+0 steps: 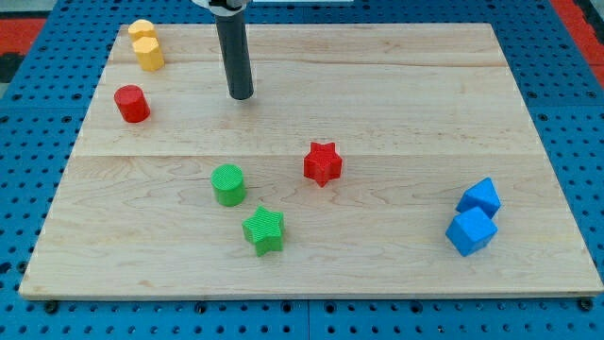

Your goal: Move the green star diagonal to the red star

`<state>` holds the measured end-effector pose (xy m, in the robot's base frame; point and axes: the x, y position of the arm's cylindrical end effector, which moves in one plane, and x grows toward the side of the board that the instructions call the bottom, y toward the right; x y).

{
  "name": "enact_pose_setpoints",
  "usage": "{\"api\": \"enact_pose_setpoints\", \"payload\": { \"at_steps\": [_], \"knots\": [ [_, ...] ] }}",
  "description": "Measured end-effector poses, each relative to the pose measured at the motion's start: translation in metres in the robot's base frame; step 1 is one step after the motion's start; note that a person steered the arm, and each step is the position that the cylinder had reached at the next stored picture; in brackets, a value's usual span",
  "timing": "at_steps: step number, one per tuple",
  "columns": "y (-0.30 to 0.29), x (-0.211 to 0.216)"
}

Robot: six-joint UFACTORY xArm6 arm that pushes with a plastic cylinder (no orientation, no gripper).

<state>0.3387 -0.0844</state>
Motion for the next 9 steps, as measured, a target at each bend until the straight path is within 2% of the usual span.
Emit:
{"api": "enact_pose_setpoints", "payload": {
  "at_steps": [1, 2, 3, 4, 5, 6, 7, 9],
  "knots": [
    [-0.040, 0.055],
    [-0.042, 0.083],
    [-0.032, 0.138],
    [0.012, 0.145],
    [0.012, 0.145],
    [0.048, 0.169],
    [0.057, 0.197],
    [0.115, 0.205]
  ]
}}
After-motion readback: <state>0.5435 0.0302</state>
